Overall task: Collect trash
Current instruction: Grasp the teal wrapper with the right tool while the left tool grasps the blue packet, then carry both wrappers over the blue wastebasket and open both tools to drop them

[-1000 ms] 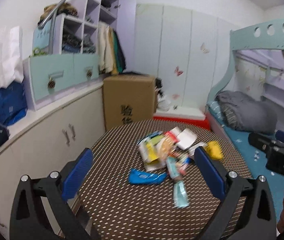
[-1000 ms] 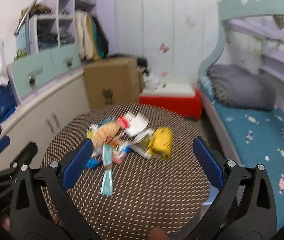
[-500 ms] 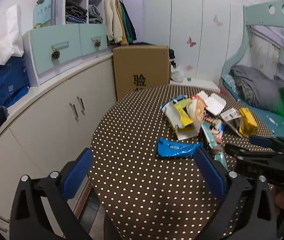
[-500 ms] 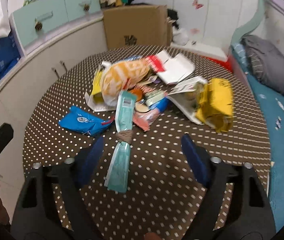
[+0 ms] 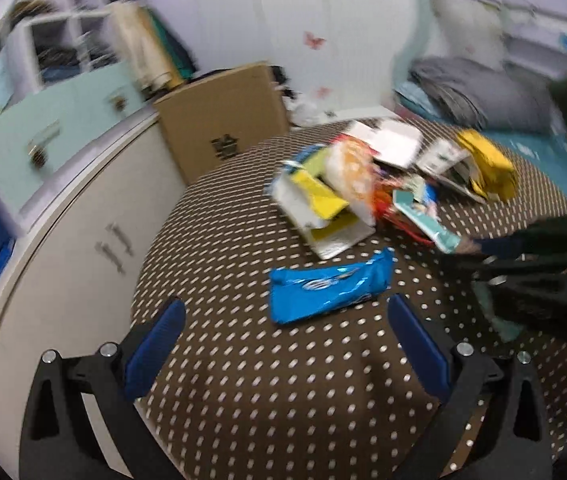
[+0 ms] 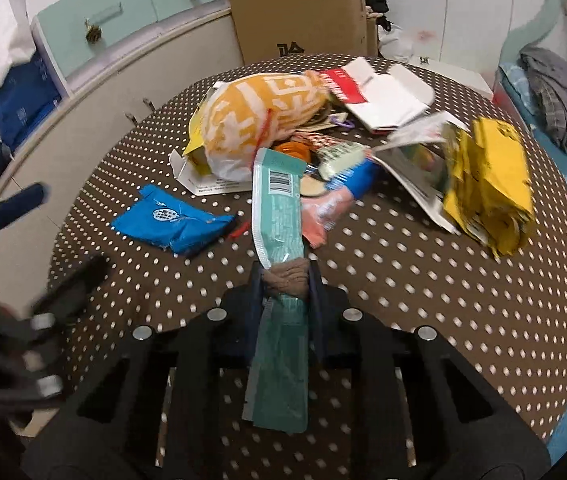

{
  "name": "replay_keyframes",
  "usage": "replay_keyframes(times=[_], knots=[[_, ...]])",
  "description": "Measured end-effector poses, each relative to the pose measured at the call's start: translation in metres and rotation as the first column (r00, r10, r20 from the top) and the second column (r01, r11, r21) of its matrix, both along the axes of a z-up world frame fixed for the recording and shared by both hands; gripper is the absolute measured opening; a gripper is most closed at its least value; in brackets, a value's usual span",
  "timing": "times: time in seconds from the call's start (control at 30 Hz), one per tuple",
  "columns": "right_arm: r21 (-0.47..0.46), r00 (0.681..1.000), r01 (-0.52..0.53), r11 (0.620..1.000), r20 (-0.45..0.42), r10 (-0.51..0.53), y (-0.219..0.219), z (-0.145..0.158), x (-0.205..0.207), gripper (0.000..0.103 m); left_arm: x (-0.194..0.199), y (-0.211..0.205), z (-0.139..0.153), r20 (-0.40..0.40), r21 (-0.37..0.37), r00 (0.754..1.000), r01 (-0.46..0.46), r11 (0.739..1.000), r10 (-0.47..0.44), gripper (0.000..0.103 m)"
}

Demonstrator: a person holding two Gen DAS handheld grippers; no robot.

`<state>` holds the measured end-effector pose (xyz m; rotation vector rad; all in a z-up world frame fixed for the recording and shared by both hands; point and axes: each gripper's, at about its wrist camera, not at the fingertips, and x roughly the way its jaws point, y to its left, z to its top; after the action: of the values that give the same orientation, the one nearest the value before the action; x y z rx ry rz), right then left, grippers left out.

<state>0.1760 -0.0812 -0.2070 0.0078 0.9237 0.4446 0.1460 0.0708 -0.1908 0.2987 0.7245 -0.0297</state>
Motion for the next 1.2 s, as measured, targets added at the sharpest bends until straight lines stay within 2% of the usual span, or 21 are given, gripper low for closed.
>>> replay_keyframes(times=[0.1,0.2,0.27,0.3,0.33,0.37,0.4,0.43,0.47,0.53,0.73,0.93,1.07,1.2], knots=[[0.027,1.0,0.021,0.999,0.008,-0.021,-0.019,0.007,-0.009,0.022,0.012,-0.017,-0.011,-0.03,0.056,0.996,0.087,0.995,-0.085,0.099],[0.061,0.999,0.039,0.997,0.014,-0.04,-0.037,0.012,-0.012,0.022,0.023,-0.03,-0.023,-0.053,0.103,0.99,0.133,0.986,-0.128,0.099],[0.07,0.998,0.052,0.996,0.024,-0.054,-0.045,0.017,-0.014,0.022,0.032,-0.033,-0.028,-0.074,0.107,0.989,0.138,0.985,-0.13,0.098],[0.077,0.998,0.058,0.995,0.029,-0.061,-0.051,0.02,-0.015,0.021,0.036,-0.033,-0.03,-0.091,0.091,0.987,0.142,0.986,-0.134,0.094],[0.083,0.997,0.062,0.995,0.032,-0.065,-0.054,0.022,-0.016,0.021,0.039,-0.033,-0.03,-0.105,0.069,0.984,0.149,0.986,-0.142,0.075],[0.09,0.997,0.067,0.994,0.036,-0.071,-0.059,0.024,-0.018,0.021,0.041,-0.032,-0.03,-0.118,0.03,0.981,0.161,0.987,-0.157,0.061],[0.094,0.996,0.073,0.993,0.041,-0.077,-0.063,0.026,-0.02,0.021,0.043,-0.03,-0.029,-0.138,-0.015,0.976,0.165,0.986,-0.166,0.053],[0.098,0.996,0.078,0.992,0.043,-0.082,-0.066,0.027,-0.021,0.021,0.044,-0.03,-0.029,-0.147,-0.043,0.973,0.171,0.984,-0.175,0.037],[0.101,0.995,0.081,0.992,0.045,-0.086,-0.069,0.028,-0.022,0.021,0.043,-0.032,-0.029,-0.152,-0.049,0.972,0.172,0.984,-0.178,0.027],[0.112,0.994,0.087,0.99,0.051,-0.093,-0.076,0.031,-0.025,0.021,0.039,-0.036,-0.029,-0.142,-0.038,0.974,0.176,0.984,-0.179,0.021],[0.15,0.99,0.106,0.983,0.076,-0.119,-0.098,0.042,-0.032,0.021,0.02,-0.035,-0.009,-0.11,-0.137,0.977,0.166,0.977,-0.181,0.017],[0.189,0.974,0.147,0.971,0.143,-0.175,-0.134,0.072,-0.036,0.021,-0.001,-0.049,0.033,-0.025,-0.218,0.978,0.195,0.956,-0.205,0.016],[0.207,0.955,0.182,0.961,0.195,-0.222,-0.167,0.093,-0.039,0.022,-0.005,-0.07,0.067,0.037,-0.295,0.968,0.248,0.923,-0.248,0.016],[0.223,0.929,0.247,0.943,0.223,-0.296,-0.21,0.108,-0.036,0.022,0.006,-0.106,0.097,0.093,-0.375,0.948,0.315,0.872,-0.303,0.016]])
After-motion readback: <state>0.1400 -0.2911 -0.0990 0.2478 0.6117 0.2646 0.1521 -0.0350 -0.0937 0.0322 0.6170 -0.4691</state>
